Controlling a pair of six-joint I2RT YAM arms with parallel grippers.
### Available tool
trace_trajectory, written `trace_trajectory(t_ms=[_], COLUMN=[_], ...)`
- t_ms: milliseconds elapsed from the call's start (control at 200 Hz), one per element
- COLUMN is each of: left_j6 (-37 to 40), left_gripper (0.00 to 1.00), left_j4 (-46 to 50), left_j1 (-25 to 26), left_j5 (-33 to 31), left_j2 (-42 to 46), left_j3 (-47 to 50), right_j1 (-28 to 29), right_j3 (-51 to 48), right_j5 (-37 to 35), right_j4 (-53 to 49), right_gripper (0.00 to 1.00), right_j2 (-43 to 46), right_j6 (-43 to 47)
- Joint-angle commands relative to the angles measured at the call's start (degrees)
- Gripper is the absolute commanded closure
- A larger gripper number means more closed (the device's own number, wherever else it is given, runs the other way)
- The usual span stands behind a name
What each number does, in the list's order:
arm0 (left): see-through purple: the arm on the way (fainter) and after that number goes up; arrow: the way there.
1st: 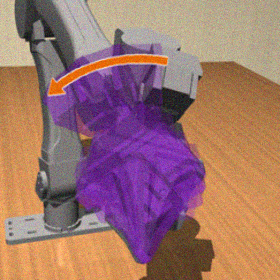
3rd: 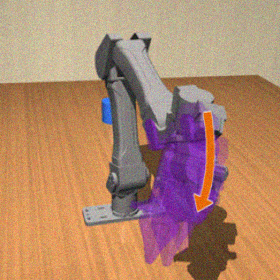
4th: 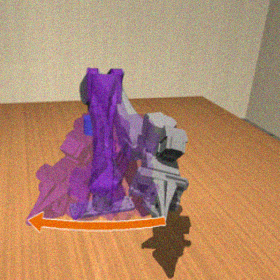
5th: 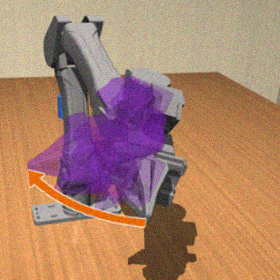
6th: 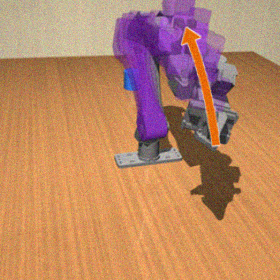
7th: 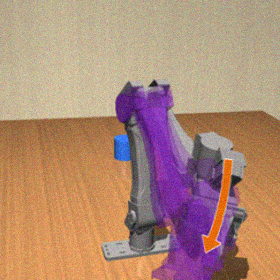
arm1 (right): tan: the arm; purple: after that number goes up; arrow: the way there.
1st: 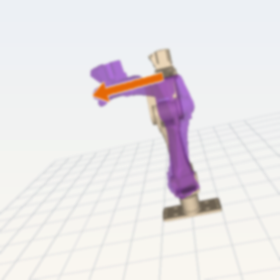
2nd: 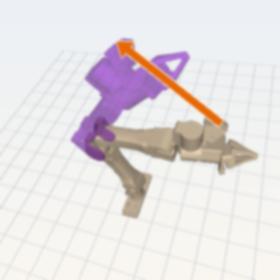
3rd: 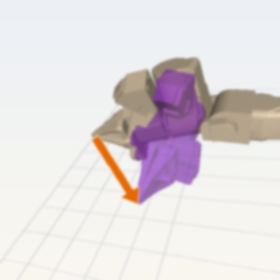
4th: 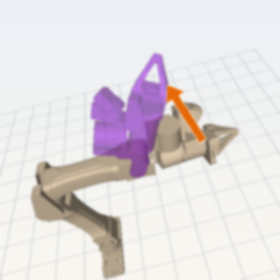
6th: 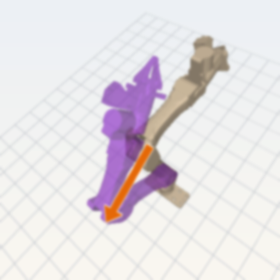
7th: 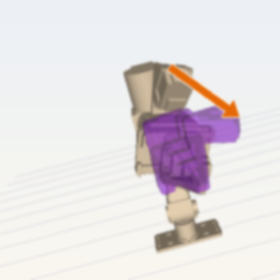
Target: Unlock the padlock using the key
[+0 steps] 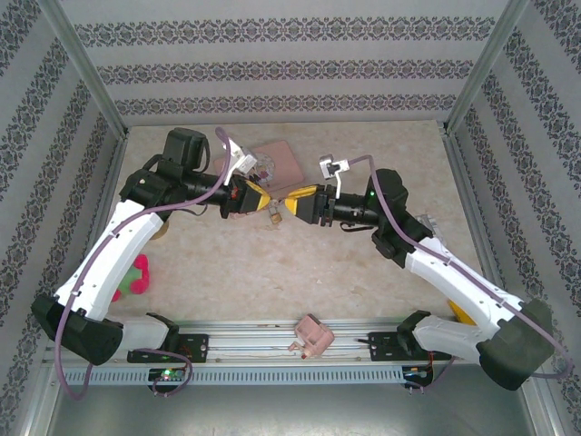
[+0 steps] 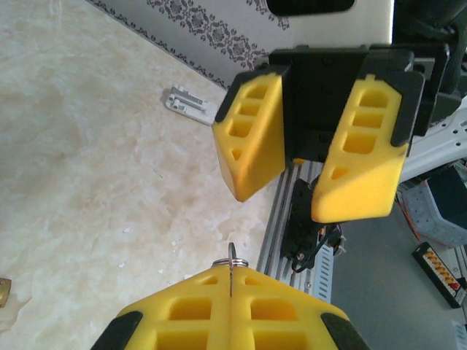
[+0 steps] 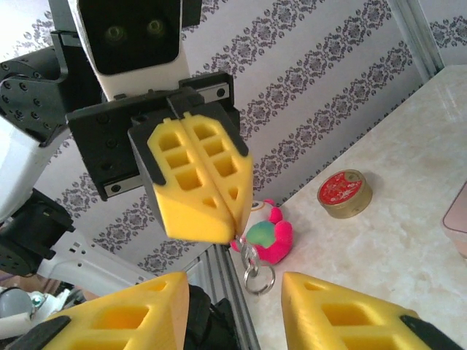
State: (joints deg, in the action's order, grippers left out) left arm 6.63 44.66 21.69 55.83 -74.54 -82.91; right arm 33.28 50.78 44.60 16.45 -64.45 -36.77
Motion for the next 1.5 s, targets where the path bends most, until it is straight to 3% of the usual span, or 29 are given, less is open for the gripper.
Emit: trace_trajectory(t_ms=[0,585,1494], left_j6=[3.50,4.20,3.09], left_gripper=[1.00,1.00,1.00], left_j4=[3.17,3.07,1.41], left_j1=[0.64,0.64,0.69], left_j5=[2.39,3.23,3.14], left_j2=[0.00,0.03,0.61], left_j3=[-1.46,-0.58,0.56], right_j1=[1.05,2.41,3.44], right_j3=[2.59,5.50,6.62], right_j5=[1.34,5.20,7.43], right_j4=[-1.15,-2.97,-2.59], right_gripper=[0.64,0.75,0.77], right_j2=[-1.45,-4.97,-7.10], right_j6=[3.17,5.18,4.78])
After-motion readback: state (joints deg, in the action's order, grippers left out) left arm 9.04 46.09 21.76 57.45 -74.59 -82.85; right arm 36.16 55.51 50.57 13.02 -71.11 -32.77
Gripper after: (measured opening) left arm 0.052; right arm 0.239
